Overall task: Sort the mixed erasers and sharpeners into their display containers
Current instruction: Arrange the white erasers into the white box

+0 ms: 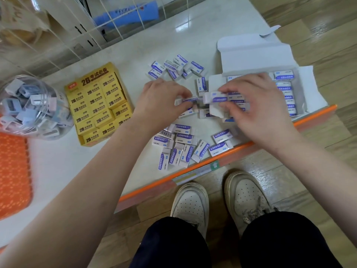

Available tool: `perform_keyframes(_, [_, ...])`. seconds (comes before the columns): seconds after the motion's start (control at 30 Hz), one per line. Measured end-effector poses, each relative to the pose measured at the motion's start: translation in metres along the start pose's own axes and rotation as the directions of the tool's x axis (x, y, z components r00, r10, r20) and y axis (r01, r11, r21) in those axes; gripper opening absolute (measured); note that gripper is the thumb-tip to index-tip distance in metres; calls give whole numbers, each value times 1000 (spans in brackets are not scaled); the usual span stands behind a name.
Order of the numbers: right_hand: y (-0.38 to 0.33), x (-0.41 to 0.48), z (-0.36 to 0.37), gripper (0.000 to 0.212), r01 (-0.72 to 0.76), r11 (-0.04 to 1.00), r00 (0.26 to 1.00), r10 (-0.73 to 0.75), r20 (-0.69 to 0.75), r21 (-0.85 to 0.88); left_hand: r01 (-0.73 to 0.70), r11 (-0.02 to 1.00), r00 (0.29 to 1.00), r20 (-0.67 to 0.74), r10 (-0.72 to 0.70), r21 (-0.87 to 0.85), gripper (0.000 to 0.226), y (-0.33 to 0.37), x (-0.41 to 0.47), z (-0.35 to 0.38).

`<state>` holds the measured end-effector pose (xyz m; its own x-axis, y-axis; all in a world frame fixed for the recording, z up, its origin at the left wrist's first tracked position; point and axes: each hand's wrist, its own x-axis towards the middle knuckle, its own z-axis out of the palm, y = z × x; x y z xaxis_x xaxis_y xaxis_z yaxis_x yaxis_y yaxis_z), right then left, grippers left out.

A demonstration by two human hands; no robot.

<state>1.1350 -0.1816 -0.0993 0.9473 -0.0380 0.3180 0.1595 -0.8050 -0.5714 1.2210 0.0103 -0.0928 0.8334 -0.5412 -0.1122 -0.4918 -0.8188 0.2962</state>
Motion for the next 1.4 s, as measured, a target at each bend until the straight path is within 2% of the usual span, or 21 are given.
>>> perform_keyframes(0.17, [21, 6, -15, 24, -108, 989, 994, 108, -13, -101, 52, 997, 998, -40, -55, -61, 27, 7, -3, -2])
perform_keyframes(0.3, [31, 5, -24, 25, -188, 972, 982, 183, -50, -139, 133, 966, 974, -152, -169, -220, 22, 16, 1, -6])
perform_keyframes(0.4, [39, 3, -30, 26, -239, 962, 970, 230, -80, -132, 59, 962, 962, -242, -126, -268, 20, 30, 9, -8])
perform_keyframes(0.5, [46, 1, -34, 27, -256, 956, 964, 242, -109, -144, -73, 961, 958, -287, -7, -266, 23, 49, 16, -5])
perform_keyframes(0.63, [53, -4, -39, 27, -265, 947, 962, 245, -125, -184, -164, 961, 971, -207, 118, -223, 27, 72, 23, 5])
perform_keyframes(0.77, [58, -7, -42, 27, -257, 933, 966, 250, -62, -253, -221, 963, 971, -125, 203, -156, 29, 86, 28, 14])
perform_keyframes(0.87, [57, -6, -41, 27, -240, 928, 969, 245, -21, -286, -204, 974, 974, -119, 193, -95, 29, 86, 32, 18])
perform_keyframes(1.03, [51, -7, -39, 20, -269, 898, 961, 276, -30, -348, -145, 984, 973, -194, 123, -107, 21, 81, 27, 22])
perform_keyframes(1.17, [48, -6, -36, 13, -311, 898, 949, 310, -56, -311, -142, 988, 961, -246, 123, -62, 20, 81, 25, 24])
perform_keyframes(1.4, [44, -4, -36, 13, -325, 902, 944, 330, -30, -284, -48, 998, 973, -229, 39, -35, 21, 80, 25, 23])
